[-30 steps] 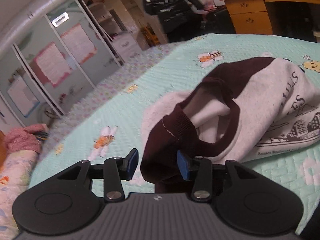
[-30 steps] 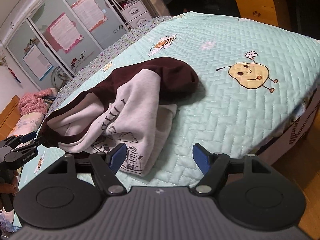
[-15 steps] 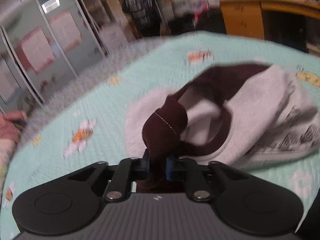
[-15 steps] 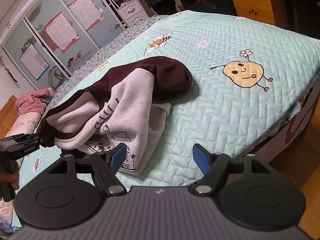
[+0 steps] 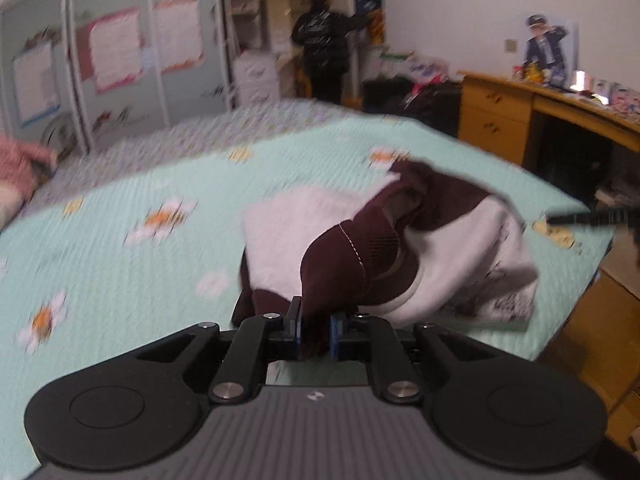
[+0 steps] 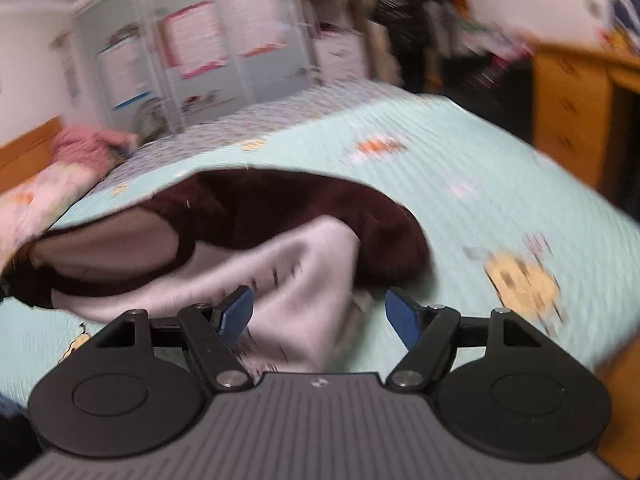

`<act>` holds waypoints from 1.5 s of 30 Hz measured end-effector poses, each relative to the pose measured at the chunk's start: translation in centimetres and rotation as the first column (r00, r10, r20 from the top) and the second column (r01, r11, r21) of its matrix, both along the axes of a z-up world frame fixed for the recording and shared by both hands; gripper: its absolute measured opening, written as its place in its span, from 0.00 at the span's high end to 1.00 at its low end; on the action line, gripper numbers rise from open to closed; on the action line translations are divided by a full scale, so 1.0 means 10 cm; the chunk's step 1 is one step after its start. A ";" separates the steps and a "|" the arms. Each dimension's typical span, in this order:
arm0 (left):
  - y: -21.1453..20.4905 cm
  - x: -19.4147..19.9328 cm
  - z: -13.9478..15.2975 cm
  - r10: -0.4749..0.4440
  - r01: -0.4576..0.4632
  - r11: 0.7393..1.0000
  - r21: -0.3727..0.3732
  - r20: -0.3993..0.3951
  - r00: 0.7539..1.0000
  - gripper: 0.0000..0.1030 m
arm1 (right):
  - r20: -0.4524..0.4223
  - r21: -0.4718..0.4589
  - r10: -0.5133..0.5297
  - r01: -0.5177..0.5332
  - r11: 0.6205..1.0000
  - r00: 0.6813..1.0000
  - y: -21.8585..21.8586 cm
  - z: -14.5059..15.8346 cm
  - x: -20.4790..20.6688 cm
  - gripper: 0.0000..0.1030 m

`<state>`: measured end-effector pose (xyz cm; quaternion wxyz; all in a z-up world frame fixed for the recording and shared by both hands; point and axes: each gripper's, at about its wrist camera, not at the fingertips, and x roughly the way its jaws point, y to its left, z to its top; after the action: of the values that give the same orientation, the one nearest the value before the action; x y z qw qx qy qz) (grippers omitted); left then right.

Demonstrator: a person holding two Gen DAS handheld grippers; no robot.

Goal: Fold clothes

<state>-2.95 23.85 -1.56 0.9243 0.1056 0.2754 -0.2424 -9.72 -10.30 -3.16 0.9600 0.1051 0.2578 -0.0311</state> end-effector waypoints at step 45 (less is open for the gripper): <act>-0.53 0.39 0.94 0.031 0.010 0.966 -0.259 0.151 0.988 0.88 | 0.488 -0.043 0.099 -0.090 0.995 0.867 0.07 1.32 -0.44 0.92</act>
<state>0.92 18.60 7.85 0.9499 0.0008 0.1696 -0.2625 -14.08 -9.58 10.00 0.9952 0.0878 0.0112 0.0412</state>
